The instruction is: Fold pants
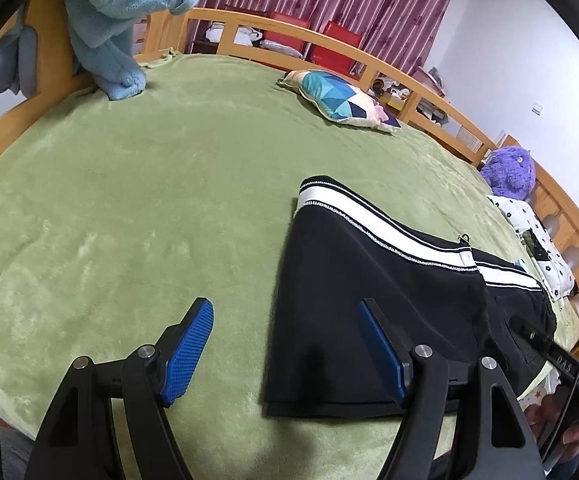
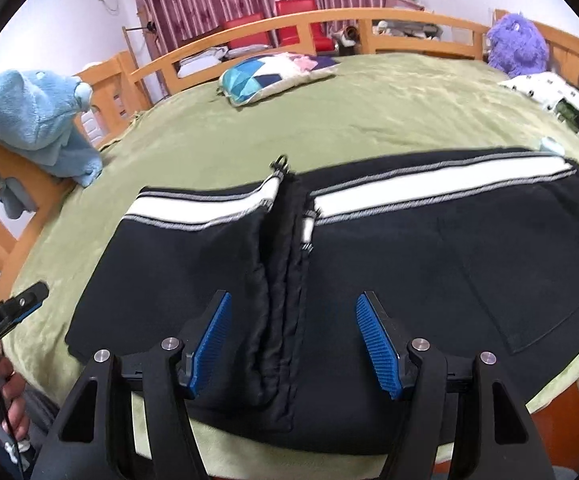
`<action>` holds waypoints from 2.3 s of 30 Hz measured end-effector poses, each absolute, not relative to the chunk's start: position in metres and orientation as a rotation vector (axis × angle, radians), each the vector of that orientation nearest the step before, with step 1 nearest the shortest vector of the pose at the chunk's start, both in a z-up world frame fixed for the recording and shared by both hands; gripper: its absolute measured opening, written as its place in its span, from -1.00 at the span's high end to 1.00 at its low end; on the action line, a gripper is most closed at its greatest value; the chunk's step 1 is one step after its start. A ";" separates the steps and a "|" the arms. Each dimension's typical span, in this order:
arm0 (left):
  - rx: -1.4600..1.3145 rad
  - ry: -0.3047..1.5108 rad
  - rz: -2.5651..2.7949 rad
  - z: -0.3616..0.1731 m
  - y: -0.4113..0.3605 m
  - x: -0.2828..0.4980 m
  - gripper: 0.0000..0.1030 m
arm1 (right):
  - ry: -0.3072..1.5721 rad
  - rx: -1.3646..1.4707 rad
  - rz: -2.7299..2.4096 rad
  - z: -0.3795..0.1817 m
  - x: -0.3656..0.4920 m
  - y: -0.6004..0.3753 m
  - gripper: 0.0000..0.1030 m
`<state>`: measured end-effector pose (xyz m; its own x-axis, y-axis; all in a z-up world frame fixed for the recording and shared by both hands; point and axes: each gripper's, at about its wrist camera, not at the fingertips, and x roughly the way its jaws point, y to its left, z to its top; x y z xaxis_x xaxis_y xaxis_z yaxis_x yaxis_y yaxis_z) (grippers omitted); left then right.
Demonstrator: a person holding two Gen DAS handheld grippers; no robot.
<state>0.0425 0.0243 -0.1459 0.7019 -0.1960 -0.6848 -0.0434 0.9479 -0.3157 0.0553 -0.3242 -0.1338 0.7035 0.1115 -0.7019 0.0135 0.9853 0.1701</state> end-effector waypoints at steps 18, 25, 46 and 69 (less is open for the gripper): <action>-0.205 0.799 0.004 -0.142 0.006 0.015 -0.36 | 0.811 0.261 0.160 -0.132 0.068 -0.333 -0.26; -0.167 0.794 0.026 -0.137 0.001 0.007 -0.36 | 0.792 0.277 0.173 -0.126 0.058 -0.336 -0.26; -0.163 0.826 -0.075 -0.120 -0.002 0.014 -0.36 | 0.847 0.268 0.142 -0.140 0.066 -0.341 -0.25; -0.172 0.779 -0.085 -0.115 0.000 0.117 -0.39 | 1.014 0.267 0.254 -0.201 0.169 -0.328 -0.25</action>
<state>0.1171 0.0002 -0.1154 0.7093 -0.1394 -0.6910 0.0121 0.9825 -0.1858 0.1685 -0.3284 -0.2007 0.5045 0.3301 -0.7978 -0.0848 0.9385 0.3347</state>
